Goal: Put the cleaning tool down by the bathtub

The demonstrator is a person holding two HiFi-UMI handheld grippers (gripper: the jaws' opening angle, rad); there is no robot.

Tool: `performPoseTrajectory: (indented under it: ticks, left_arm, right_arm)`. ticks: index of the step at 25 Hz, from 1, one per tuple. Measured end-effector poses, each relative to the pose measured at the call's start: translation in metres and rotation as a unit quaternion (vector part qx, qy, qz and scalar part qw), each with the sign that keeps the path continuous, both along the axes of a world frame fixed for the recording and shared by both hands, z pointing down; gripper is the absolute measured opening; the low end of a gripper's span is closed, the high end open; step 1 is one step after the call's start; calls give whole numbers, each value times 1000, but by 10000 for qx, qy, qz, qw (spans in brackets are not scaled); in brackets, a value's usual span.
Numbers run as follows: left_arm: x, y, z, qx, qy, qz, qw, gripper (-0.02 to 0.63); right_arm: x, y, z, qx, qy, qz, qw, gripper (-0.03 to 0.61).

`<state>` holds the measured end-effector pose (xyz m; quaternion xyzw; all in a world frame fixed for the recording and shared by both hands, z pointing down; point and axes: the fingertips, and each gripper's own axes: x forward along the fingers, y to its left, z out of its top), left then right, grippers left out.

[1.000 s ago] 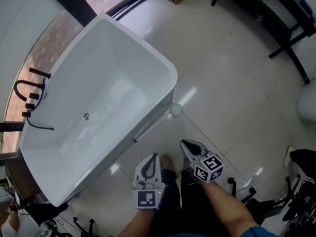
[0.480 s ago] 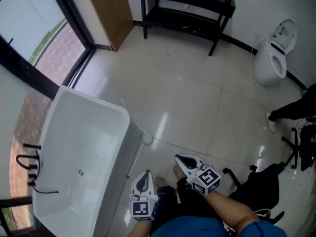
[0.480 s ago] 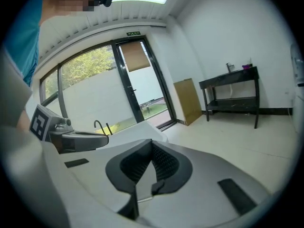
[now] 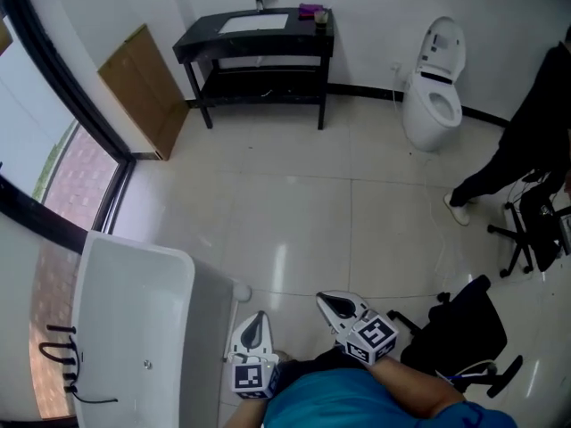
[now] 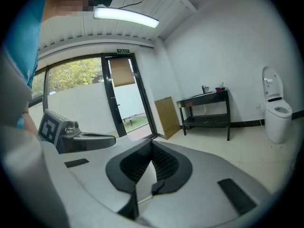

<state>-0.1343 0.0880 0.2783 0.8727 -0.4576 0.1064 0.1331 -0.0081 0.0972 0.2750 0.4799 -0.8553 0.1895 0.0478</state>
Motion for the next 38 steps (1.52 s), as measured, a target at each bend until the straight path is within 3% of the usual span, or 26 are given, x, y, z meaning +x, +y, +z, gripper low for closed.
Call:
performPoseTrajectory:
  ticks: [3, 6, 9, 11, 14, 19, 26, 38]
  left_arm:
    - [54, -13, -34, 292, 32, 83, 9995, 3]
    - [124, -9, -35, 533, 93, 361, 9979, 3]
    - [183, -10, -35, 730, 26, 746, 9945, 3]
    - [216, -19, -59, 698, 101, 911, 9933, 3]
    - [253, -33, -99, 762, 90, 1136, 9906, 3]
    - [307, -36, -122, 887, 210, 1824, 9790, 2]
    - [347, -35, -124, 969, 193, 2487, 9635, 3]
    - [358, -38, -108, 928, 94, 2753, 9568, 3]
  right_arm:
    - [42, -7, -36, 312, -4, -87, 9995, 0]
    - [99, 6, -45, 634, 14, 66, 9980, 0]
    - [158, 18, -48, 790, 69, 507, 9956, 0]
    - [192, 14, -69, 767, 80, 787, 9939, 0]
    - [235, 6, -104, 790, 109, 1125, 9904, 0]
    - [290, 15, -127, 980, 317, 1978, 9748, 0]
    - [321, 29, -121, 810, 454, 2579, 9617, 0]
    - [332, 37, -107, 652, 384, 2819, 9565, 0]
